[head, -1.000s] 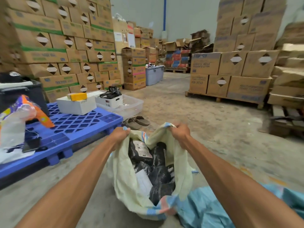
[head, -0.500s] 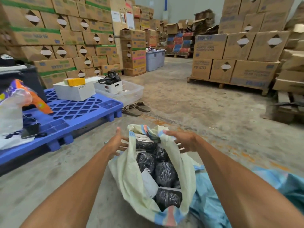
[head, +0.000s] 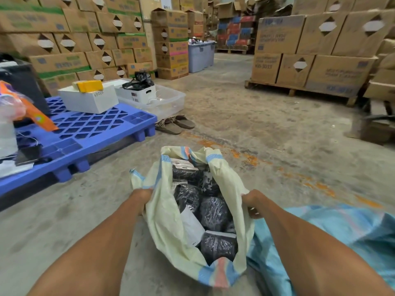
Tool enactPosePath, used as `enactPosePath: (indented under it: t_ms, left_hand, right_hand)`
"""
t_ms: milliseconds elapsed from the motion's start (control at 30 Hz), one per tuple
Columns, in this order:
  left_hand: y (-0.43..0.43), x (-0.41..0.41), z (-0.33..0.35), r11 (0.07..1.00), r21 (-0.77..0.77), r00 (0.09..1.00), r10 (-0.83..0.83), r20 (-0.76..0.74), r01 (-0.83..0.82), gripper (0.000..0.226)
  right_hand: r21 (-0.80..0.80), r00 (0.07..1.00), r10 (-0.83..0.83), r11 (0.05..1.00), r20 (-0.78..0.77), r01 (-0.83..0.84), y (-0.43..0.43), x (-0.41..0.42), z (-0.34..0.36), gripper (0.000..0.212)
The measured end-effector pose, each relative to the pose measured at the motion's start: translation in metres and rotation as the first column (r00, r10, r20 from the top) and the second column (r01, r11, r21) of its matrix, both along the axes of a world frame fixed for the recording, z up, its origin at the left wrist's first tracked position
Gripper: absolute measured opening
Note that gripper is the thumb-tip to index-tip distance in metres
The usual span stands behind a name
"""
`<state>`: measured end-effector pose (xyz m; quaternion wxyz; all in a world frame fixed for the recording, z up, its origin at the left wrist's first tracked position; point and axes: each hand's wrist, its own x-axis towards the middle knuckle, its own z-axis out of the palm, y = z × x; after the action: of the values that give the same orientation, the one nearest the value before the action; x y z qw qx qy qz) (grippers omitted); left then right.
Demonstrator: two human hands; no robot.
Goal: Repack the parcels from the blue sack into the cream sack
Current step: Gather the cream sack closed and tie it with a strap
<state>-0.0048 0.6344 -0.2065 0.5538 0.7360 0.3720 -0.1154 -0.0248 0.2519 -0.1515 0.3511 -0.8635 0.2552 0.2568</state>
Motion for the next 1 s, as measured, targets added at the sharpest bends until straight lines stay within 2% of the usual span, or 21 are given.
enactPosePath:
  t_ms: [33,100,200,300,400,467,533,633,700,767,800,900,1000]
  left_hand:
    - [-0.010,-0.012,0.020,0.999,0.038,0.998,0.036,0.046,-0.038,0.050]
    - [-0.024,-0.031,0.050,0.991,0.096,0.991,0.082,0.106,-0.092,0.049]
    - [-0.032,-0.034,0.073,0.981,0.147,0.987,0.112,0.118,-0.129,0.049]
    - [-0.052,-0.040,0.122,0.959,0.205,0.966,0.152,0.207,-0.194,0.052]
    - [-0.065,-0.032,0.173,0.950,0.245,0.952,0.120,0.282,-0.192,0.047]
    - [-0.068,-0.025,0.197,0.951,0.263,0.934,0.064,0.353,-0.165,0.047]
    - [-0.068,-0.024,0.219,0.961,0.242,0.917,0.029,0.397,-0.135,0.047]
    - [-0.064,-0.020,0.269,0.994,0.053,0.845,0.057,0.531,-0.100,0.043]
    - [-0.060,-0.019,0.307,0.997,0.002,0.795,0.063,0.604,-0.080,0.045]
    - [-0.055,-0.022,0.328,0.999,-0.012,0.774,0.048,0.631,-0.052,0.044]
    - [-0.054,-0.027,0.332,0.999,-0.025,0.776,0.049,0.628,-0.044,0.045]
    - [-0.054,-0.057,0.332,0.998,-0.057,0.815,-0.001,0.579,0.041,0.030]
    - [-0.048,-0.071,0.327,0.992,0.033,0.868,-0.125,0.481,0.125,0.028]
  right_hand:
    - [-0.016,0.999,0.024,1.000,0.022,-0.023,0.000,0.000,0.001,0.038]
    - [-0.071,0.994,0.089,0.994,0.070,-0.084,-0.001,0.001,0.003,0.033]
    - [-0.169,0.977,0.174,0.974,0.121,-0.152,-0.006,0.001,0.007,0.035]
    - [-0.165,0.966,0.166,0.977,0.198,-0.134,-0.009,0.005,0.036,0.031]
    - [-0.098,0.956,0.134,0.989,0.262,-0.111,-0.005,0.013,0.078,0.036]
    - [0.037,0.945,0.072,0.995,0.320,-0.088,0.001,0.015,0.102,0.031]
    - [0.246,0.918,-0.098,0.969,0.385,0.000,0.011,0.012,0.130,0.027]
    - [0.560,0.856,-0.314,0.828,0.410,0.035,0.035,0.015,0.187,0.026]
    - [0.718,0.807,-0.420,0.696,0.416,-0.007,0.049,0.017,0.230,0.030]
    - [0.811,0.766,-0.490,0.581,0.416,-0.070,0.062,0.016,0.267,0.032]
    - [0.815,0.760,-0.488,0.571,0.429,-0.093,0.069,0.013,0.278,0.030]
    - [0.720,0.788,-0.373,0.683,0.490,-0.125,0.088,0.002,0.288,0.026]
    - [0.617,0.845,-0.236,0.776,0.480,-0.133,0.092,-0.013,0.280,0.029]
